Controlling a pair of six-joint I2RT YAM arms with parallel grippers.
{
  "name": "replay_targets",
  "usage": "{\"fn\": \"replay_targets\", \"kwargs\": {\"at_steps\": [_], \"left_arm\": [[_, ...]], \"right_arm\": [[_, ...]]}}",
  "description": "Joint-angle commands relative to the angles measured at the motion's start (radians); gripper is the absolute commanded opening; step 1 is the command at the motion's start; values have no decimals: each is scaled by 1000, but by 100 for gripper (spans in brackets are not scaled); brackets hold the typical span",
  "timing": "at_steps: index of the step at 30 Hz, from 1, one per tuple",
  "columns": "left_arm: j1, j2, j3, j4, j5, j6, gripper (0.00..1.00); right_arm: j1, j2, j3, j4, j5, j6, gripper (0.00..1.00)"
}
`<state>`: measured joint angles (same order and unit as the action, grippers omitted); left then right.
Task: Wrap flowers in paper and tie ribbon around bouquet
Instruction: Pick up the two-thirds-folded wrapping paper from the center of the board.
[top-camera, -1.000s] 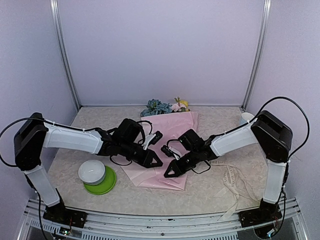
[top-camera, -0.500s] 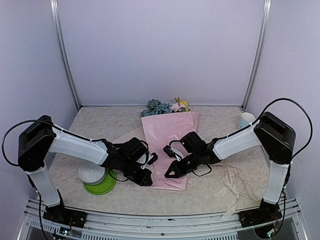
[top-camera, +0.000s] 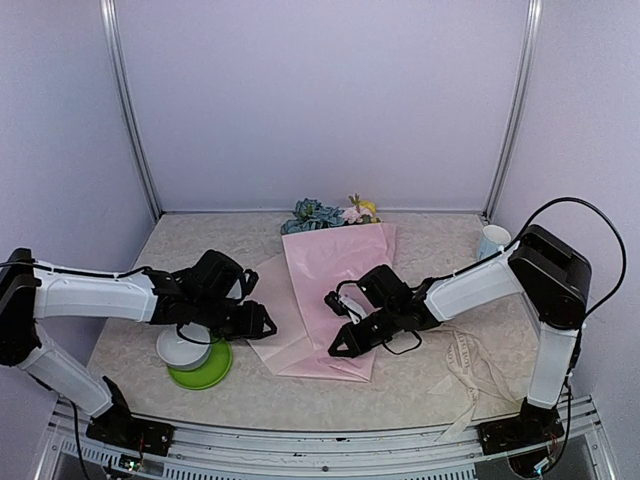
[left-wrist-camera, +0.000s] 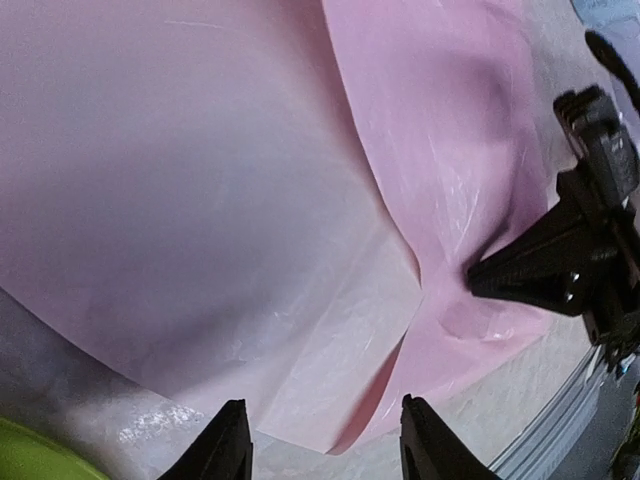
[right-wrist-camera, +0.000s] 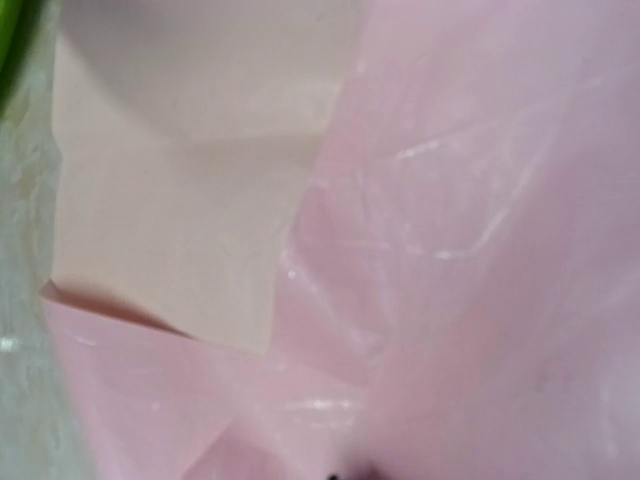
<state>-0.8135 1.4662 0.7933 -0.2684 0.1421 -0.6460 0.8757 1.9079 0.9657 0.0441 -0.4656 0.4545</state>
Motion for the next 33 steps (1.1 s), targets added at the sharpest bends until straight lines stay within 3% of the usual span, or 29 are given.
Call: {"fn": "replay_targets", "kwargs": {"at_steps": [1,7,19,23,29,33], "left_arm": [[-4,-83,-111,149,-61,-286,53],[-25,-105,-216,202,-121,-445,63],[0,73,-138,234,-170,-484,74],[7,73,-148,315,-163,-488,68],[10,38,-216,485,-171,-504,46],[0,35,-235,587,-170,-486,45]], "right_arm": [[21,18,-29,-101,37,-15,0],[25,25,-21,-89,21,-19,0],[29,19,-28,-84,25,-22,0],[29,20,-27,-78,21,-20,0],[31,34,-22,-72,8,-20,0],[31,36,-23,-74,9,-23,0]]}}
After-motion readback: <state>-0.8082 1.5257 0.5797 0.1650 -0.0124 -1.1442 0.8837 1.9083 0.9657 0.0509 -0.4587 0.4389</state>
